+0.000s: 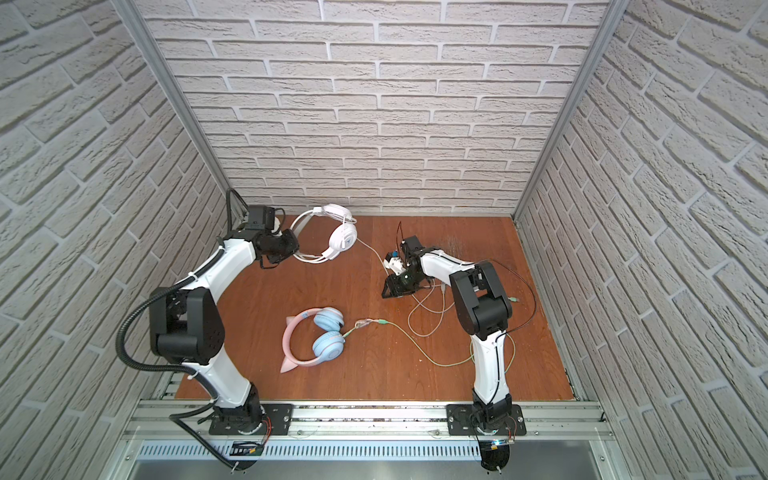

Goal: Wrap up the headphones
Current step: 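Lower the right gripper onto the grey cable lying on the table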

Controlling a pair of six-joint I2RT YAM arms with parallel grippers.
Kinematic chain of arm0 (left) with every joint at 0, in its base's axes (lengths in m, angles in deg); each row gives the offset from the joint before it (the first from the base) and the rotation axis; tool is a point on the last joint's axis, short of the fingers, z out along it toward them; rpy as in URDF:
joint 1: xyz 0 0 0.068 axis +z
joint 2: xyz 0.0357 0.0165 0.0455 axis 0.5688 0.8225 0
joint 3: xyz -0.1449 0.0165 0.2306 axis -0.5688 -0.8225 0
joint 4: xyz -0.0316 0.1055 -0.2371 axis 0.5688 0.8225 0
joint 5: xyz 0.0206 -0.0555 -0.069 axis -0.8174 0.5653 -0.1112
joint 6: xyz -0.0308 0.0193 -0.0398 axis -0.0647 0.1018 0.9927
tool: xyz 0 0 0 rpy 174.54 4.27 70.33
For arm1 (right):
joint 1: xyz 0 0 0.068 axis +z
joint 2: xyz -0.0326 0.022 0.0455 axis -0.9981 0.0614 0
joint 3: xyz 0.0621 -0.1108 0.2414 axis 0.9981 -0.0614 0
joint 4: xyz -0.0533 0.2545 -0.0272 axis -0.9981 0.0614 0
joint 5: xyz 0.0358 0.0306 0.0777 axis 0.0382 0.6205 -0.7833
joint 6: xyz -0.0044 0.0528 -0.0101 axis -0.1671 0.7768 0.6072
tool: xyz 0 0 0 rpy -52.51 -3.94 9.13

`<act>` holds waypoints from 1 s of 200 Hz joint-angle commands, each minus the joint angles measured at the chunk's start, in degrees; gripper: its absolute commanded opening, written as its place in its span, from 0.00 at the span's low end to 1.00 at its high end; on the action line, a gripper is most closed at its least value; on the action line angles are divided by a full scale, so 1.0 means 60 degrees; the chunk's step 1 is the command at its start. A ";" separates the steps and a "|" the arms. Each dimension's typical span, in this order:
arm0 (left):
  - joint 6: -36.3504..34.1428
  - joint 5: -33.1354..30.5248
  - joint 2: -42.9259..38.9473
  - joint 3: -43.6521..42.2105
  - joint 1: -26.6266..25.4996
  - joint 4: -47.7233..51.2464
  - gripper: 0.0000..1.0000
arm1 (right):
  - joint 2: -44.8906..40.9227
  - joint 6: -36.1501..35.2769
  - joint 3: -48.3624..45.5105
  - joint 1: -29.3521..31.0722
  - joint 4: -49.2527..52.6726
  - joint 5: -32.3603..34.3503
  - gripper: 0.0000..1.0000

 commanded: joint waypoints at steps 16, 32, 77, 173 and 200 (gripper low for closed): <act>0.0377 -0.0148 -0.0198 0.0065 0.0243 -0.0860 0.00 | -0.0179 -0.0281 -0.0234 0.0198 0.0933 0.1125 0.49; 0.0382 -0.0223 -0.0218 0.0113 0.0312 -0.0795 0.00 | -0.0171 -0.0300 -0.0219 0.0266 0.1104 0.1389 0.49; 0.0419 -0.0310 -0.0298 0.0144 0.0574 -0.0775 0.00 | -0.0215 -0.0448 -0.0276 0.0356 0.1593 0.2025 0.49; 0.0362 -0.0384 -0.0312 0.0289 0.0716 -0.0765 0.00 | -0.0240 -0.0821 -0.0453 0.0831 0.2370 0.3573 0.47; 0.0265 -0.0399 -0.0298 0.0378 0.0795 -0.0698 0.00 | -0.0277 -0.0976 -0.0409 0.0854 0.2765 0.4225 0.48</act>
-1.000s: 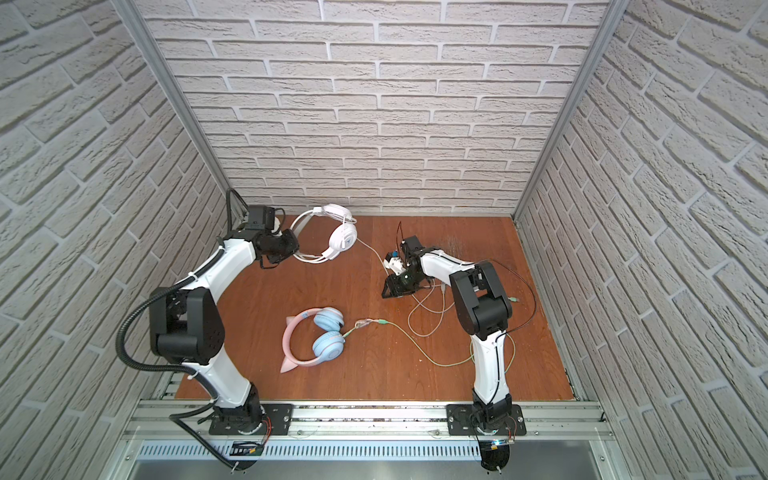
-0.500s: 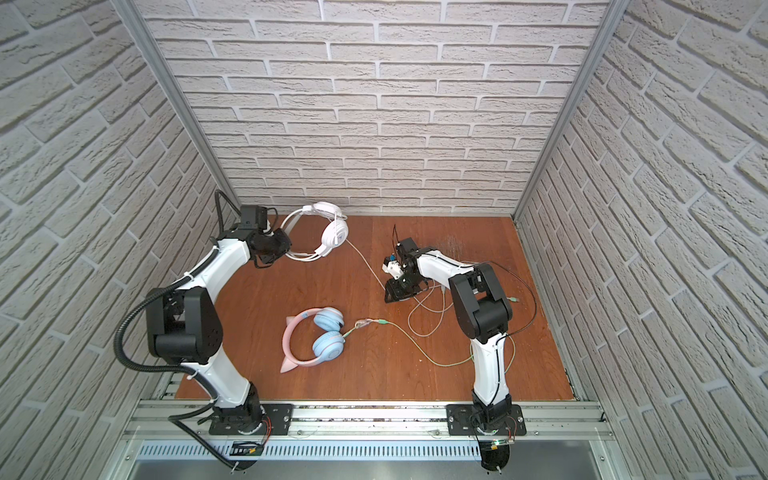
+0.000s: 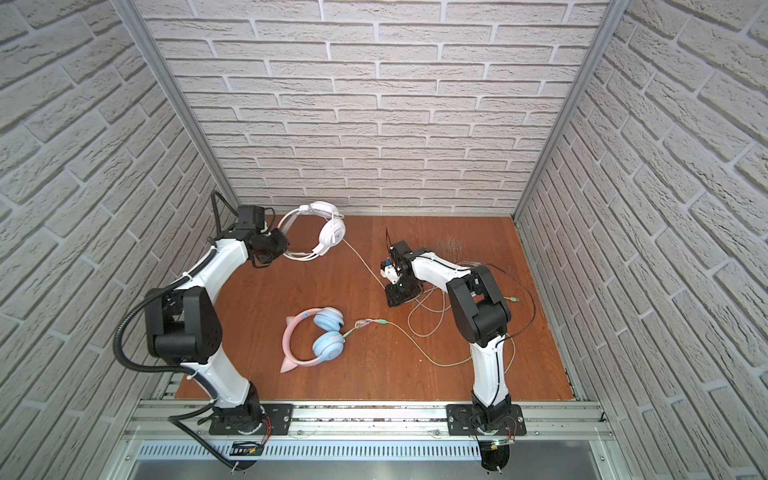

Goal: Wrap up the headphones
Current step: 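Lower the right gripper onto the grey cable lying on the table, then close the right gripper on the grey cable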

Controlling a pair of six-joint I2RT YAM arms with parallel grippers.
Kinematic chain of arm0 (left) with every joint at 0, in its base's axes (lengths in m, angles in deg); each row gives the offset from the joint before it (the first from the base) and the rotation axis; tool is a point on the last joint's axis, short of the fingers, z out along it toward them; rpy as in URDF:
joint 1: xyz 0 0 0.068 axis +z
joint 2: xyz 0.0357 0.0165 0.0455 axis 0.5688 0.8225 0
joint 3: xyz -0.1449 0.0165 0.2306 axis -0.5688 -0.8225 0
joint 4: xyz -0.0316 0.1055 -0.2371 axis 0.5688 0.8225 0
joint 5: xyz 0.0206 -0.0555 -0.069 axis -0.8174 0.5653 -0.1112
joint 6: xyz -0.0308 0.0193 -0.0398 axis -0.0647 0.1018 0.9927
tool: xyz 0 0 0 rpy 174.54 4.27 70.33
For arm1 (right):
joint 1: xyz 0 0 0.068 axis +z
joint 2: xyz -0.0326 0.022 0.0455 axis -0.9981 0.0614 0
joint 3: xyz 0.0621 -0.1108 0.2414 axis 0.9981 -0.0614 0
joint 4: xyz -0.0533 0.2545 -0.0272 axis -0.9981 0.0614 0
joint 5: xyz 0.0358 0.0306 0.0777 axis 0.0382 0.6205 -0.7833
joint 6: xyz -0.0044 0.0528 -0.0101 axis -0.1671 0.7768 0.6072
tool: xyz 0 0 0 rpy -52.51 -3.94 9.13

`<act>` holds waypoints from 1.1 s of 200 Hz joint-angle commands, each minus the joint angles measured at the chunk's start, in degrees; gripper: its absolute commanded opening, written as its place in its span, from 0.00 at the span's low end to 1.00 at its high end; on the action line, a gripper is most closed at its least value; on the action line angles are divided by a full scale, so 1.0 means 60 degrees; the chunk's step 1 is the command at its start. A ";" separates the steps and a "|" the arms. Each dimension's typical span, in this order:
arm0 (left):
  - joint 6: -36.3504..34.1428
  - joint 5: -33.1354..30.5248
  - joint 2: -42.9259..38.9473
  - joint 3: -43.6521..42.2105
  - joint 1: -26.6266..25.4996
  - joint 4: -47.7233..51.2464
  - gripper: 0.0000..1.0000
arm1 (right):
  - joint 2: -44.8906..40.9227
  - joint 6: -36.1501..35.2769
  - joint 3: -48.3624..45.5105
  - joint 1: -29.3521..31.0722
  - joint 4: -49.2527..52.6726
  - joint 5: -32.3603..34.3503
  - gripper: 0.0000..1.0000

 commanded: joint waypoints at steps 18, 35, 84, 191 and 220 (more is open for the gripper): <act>-0.0112 0.0020 -0.0274 0.0509 0.0209 -0.0560 0.00 | 0.0063 -0.0248 -0.0485 0.0038 0.1338 0.1462 0.49; -0.0148 0.0038 -0.0301 0.0528 0.0211 -0.0524 0.00 | 0.0062 -0.0287 -0.0537 0.0056 0.1367 0.1573 0.50; -0.0040 0.0077 -0.0272 0.0268 0.0197 -0.0749 0.00 | 0.0054 -0.0373 -0.0662 0.0233 0.1152 0.1582 0.39; 0.0272 -0.0646 -0.0517 -0.0213 -0.0071 -0.1223 0.00 | -0.1390 -0.1525 -0.0481 0.0937 0.0705 0.0210 0.05; 0.0442 -0.0909 -0.0505 -0.0258 -0.0250 -0.1374 0.00 | -0.1858 -0.1909 -0.0292 0.1160 0.0881 0.0287 0.05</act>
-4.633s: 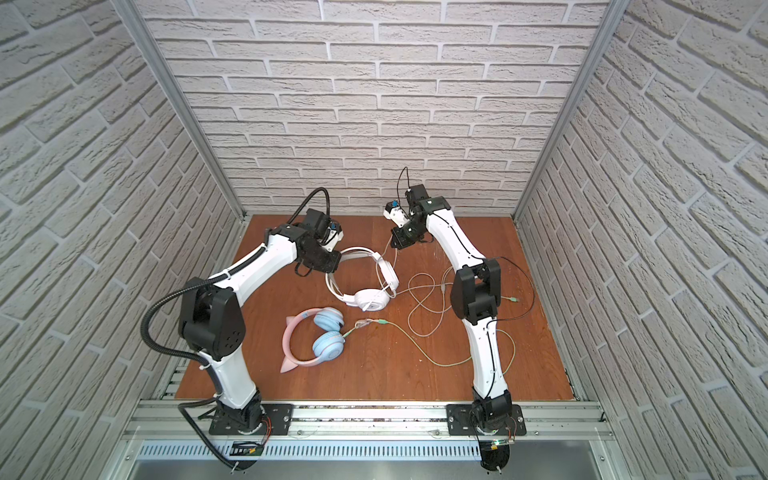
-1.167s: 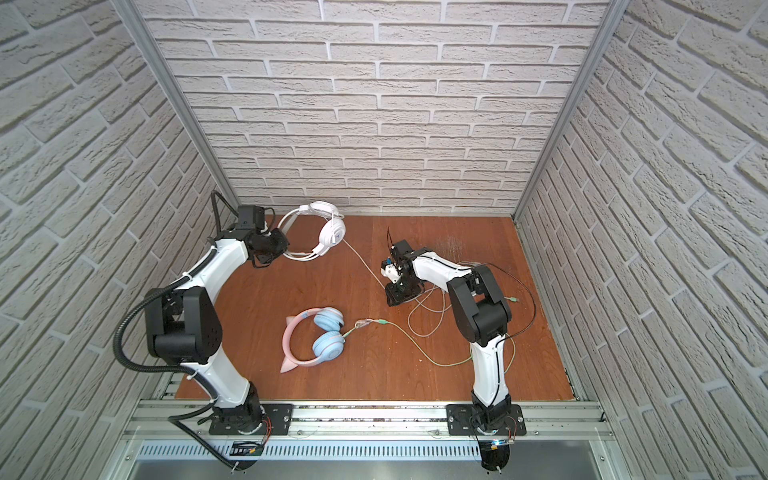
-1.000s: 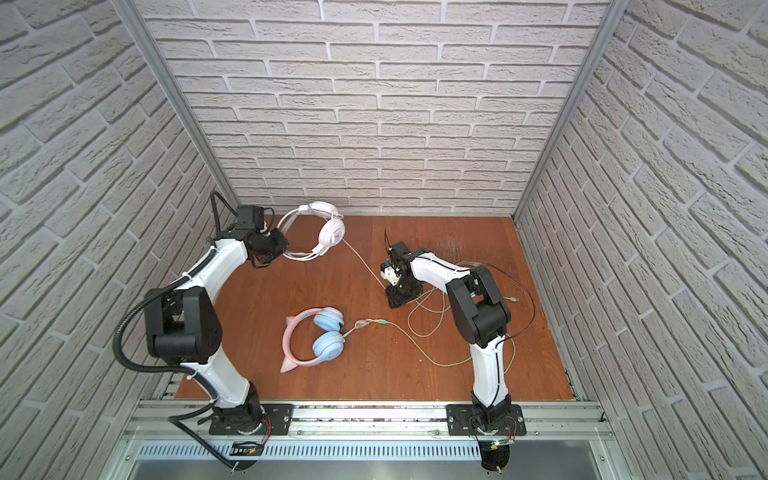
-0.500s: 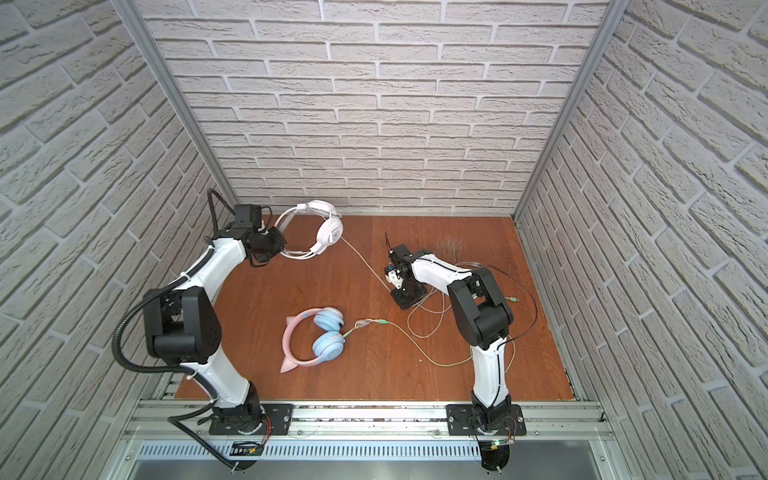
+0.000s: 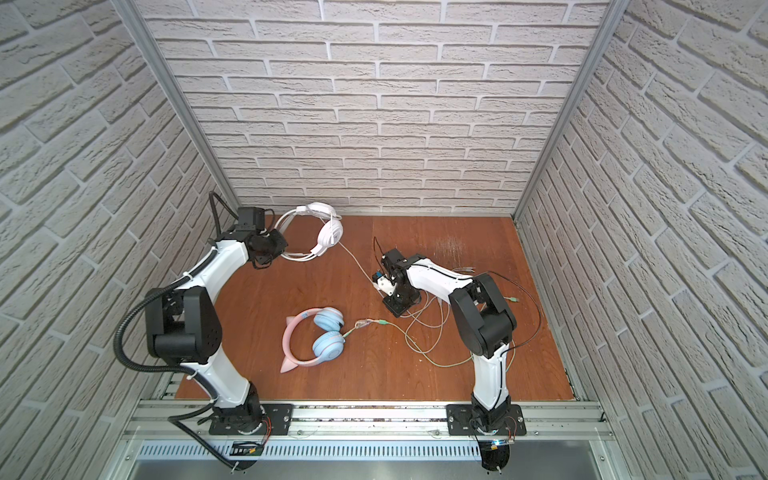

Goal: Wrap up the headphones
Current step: 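Close the right gripper on the grey cable, then carry the grey cable to the headset while the left gripper raises the headset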

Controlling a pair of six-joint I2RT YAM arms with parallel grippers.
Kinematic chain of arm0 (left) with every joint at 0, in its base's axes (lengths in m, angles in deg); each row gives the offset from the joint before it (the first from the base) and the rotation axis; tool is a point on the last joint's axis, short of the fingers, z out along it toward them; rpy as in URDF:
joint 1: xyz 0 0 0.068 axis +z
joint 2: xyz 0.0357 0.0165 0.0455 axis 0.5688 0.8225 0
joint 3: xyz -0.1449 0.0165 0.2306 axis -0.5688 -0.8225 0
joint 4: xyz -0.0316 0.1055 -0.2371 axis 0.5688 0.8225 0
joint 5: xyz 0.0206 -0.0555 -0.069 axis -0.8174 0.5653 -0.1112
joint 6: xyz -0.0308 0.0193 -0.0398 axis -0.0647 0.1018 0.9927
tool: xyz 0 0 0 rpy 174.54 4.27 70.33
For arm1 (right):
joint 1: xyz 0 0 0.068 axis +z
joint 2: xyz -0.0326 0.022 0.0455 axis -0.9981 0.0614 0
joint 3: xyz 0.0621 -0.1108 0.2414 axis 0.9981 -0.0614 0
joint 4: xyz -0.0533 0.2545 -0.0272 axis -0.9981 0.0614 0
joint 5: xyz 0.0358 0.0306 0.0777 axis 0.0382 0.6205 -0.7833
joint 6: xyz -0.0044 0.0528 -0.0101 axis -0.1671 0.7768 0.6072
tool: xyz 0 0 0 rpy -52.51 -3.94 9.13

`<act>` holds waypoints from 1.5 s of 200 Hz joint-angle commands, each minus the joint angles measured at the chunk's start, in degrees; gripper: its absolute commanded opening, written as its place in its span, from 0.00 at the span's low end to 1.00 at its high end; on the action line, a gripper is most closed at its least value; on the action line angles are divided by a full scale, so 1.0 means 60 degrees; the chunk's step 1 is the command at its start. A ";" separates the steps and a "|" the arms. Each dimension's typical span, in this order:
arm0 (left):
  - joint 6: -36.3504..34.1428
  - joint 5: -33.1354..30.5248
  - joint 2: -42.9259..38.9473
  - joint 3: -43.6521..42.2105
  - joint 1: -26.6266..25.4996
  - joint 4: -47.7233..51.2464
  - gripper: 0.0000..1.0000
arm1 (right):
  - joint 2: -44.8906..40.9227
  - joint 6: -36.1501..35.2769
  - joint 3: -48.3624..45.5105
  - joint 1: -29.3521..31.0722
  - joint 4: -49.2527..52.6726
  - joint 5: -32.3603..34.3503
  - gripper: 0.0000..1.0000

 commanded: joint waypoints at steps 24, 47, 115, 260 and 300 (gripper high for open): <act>0.0393 -0.0152 -0.0322 0.0170 -0.0343 -0.1101 0.00 | -0.1063 -0.1369 0.0542 0.0518 0.0774 -0.0212 0.05; 0.0249 -0.0408 -0.0048 0.0512 -0.0738 -0.1036 0.00 | -0.1279 -0.2187 0.0883 0.0897 0.1362 0.0148 0.05; -0.0250 -0.0964 0.0775 0.1529 -0.1474 -0.0320 0.00 | -0.1829 -0.3752 0.1660 0.1179 0.1802 -0.0972 0.05; -0.0539 -0.1203 0.1725 0.2326 -0.2896 0.0467 0.00 | -0.2060 -0.5413 0.3202 0.1171 0.2548 -0.1281 0.05; -0.0921 -0.1363 0.2152 0.2846 -0.3343 0.0944 0.00 | -0.1361 -0.5370 0.4809 0.0980 0.3870 -0.0754 0.05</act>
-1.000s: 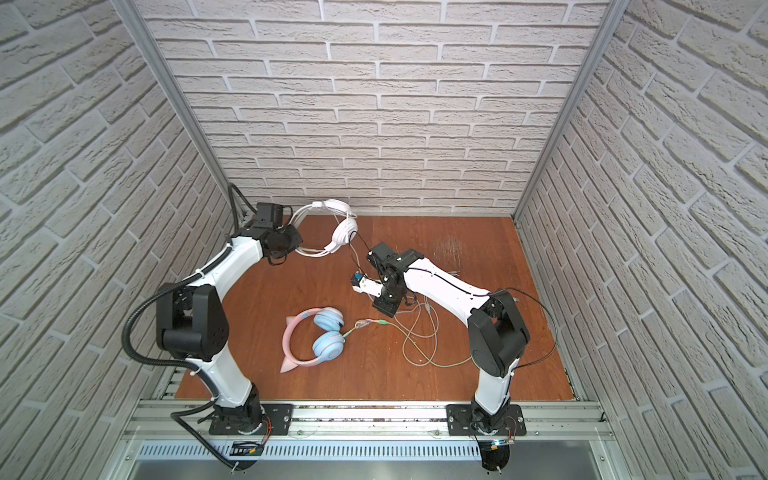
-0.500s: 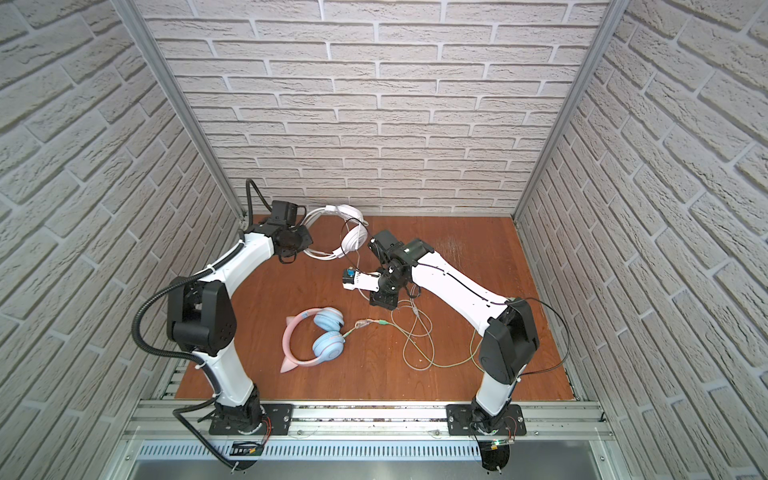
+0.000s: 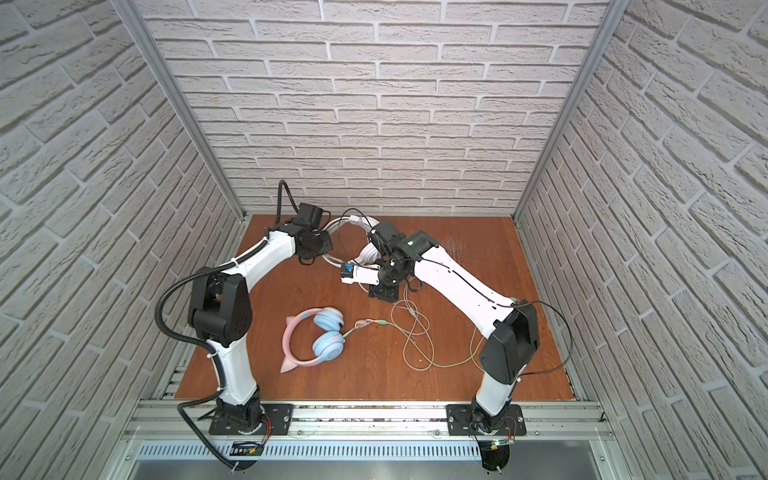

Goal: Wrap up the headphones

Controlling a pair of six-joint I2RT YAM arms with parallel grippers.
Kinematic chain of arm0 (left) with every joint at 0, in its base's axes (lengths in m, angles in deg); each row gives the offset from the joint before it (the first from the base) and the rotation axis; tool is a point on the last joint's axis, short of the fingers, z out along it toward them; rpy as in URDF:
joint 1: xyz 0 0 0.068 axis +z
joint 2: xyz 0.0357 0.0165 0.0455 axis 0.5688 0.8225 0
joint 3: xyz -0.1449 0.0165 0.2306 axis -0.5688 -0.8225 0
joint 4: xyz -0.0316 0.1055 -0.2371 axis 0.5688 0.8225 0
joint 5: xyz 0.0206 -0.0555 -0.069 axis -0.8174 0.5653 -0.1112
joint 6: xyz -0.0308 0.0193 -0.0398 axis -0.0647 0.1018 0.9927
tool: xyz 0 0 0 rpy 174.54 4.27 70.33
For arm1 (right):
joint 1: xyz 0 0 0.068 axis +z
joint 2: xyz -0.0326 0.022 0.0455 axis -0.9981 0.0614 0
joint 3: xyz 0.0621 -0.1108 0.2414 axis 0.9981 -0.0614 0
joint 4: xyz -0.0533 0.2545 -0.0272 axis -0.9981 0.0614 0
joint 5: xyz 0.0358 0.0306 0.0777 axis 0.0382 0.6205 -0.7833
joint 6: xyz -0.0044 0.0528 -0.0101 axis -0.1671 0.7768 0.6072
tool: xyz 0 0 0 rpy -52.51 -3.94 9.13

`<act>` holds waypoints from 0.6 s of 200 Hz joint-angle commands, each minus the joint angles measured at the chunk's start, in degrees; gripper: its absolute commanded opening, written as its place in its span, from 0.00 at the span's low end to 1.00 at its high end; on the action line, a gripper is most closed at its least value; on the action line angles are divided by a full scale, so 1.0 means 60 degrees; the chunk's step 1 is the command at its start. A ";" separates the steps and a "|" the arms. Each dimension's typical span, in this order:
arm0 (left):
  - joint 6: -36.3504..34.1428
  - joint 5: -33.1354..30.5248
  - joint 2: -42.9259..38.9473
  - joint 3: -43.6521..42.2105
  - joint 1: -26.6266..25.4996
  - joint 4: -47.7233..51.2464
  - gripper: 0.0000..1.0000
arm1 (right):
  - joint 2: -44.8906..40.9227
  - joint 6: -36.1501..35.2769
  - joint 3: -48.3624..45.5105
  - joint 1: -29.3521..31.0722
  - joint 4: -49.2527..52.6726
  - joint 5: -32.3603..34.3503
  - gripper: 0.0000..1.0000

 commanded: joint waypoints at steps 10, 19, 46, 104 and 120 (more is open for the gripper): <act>-0.0348 -0.0097 0.0233 0.0712 -0.0370 0.0007 0.00 | 0.0570 0.0141 0.1460 -0.0192 0.1100 0.0486 0.05; -0.0412 -0.0186 0.0302 0.0812 -0.0469 0.0108 0.00 | 0.0695 0.0187 0.1652 -0.0230 0.1194 0.0603 0.05; -0.0510 -0.0259 0.0449 0.1007 -0.0673 0.0267 0.00 | 0.1009 0.0220 0.2279 -0.0403 0.1468 0.0724 0.05; -0.1013 -0.0237 0.0682 0.1235 -0.1031 0.0476 0.00 | 0.1226 0.0406 0.3211 -0.0799 0.1946 -0.0551 0.05; -0.1028 -0.0164 0.0692 0.1181 -0.1021 0.0401 0.00 | 0.1480 0.0328 0.3651 -0.0960 0.2643 -0.1297 0.05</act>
